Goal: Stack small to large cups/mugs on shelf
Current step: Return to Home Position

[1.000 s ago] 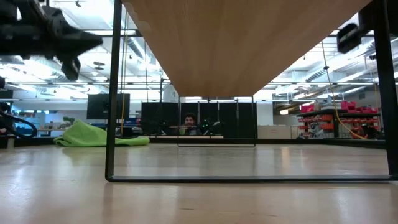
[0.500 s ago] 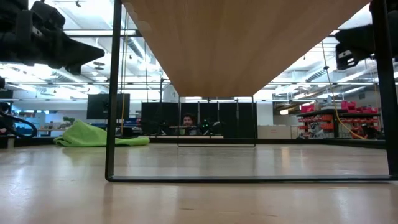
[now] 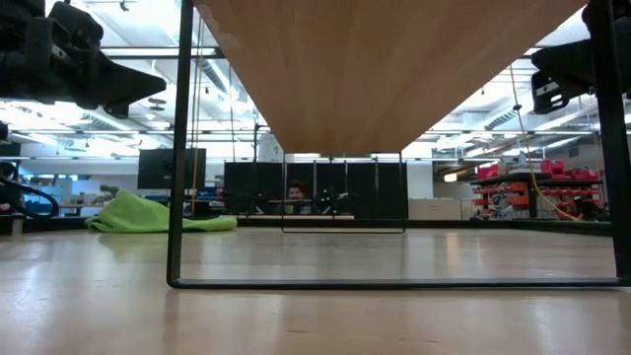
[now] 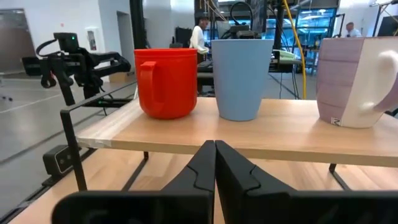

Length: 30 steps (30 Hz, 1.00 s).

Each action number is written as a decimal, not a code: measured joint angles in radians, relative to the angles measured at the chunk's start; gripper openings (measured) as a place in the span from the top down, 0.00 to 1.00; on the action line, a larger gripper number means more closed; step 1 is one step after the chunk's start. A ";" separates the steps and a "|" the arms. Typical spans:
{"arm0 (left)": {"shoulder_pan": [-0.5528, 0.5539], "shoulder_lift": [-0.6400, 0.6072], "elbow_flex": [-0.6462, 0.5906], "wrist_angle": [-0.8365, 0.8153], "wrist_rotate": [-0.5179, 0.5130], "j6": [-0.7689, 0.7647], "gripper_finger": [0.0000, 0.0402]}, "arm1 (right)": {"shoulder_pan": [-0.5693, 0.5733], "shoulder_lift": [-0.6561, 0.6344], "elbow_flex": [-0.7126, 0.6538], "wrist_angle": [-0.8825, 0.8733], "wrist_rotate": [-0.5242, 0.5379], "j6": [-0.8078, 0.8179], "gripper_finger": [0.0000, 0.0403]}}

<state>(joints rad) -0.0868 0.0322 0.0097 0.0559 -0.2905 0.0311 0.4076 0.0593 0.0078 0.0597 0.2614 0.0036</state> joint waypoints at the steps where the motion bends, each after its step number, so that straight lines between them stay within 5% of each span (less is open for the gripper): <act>1: 0.000 0.000 0.000 0.000 0.000 0.000 0.92 | 0.000 0.000 0.000 0.000 0.000 0.000 0.96; 30: 0.000 0.000 -0.001 0.001 0.000 -0.001 0.93 | 0.000 0.000 0.000 0.000 0.000 0.001 0.96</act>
<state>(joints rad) -0.0871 0.0326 0.0090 0.0566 -0.2909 0.0296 0.4076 0.0593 0.0082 0.0601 0.2611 0.0044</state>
